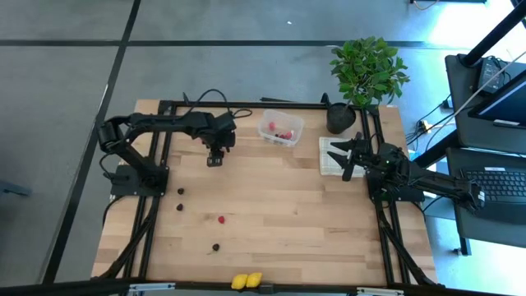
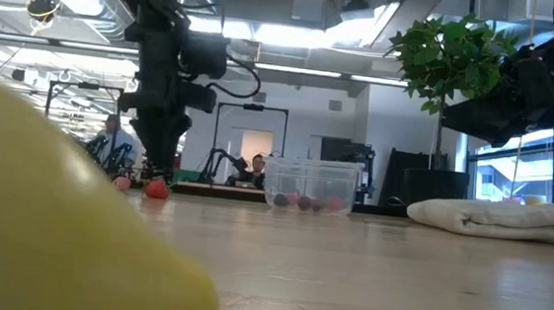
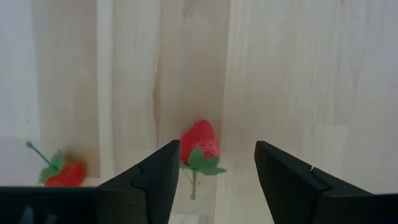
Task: Pick and placing Produce into tupperware
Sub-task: Put the bottom strawberry into the transparent container
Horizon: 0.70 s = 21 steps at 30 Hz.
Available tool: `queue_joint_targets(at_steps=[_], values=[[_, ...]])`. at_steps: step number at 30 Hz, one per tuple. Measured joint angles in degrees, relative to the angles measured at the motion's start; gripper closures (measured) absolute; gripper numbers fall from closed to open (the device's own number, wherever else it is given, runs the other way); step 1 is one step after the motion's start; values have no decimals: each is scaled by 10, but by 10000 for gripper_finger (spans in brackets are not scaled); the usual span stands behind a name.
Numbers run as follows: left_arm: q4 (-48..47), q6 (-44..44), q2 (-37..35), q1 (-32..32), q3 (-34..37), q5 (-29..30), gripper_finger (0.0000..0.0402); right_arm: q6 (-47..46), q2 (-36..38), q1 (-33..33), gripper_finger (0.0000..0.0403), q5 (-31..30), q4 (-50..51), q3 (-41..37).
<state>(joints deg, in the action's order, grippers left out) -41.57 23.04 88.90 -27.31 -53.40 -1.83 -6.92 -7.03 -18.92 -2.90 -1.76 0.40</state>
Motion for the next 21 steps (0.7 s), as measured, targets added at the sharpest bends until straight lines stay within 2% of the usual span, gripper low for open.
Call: queue_joint_targets(at_steps=[21], values=[[88,-1,0,0,66,26,207,-1,0,0,208,0,0,0]])
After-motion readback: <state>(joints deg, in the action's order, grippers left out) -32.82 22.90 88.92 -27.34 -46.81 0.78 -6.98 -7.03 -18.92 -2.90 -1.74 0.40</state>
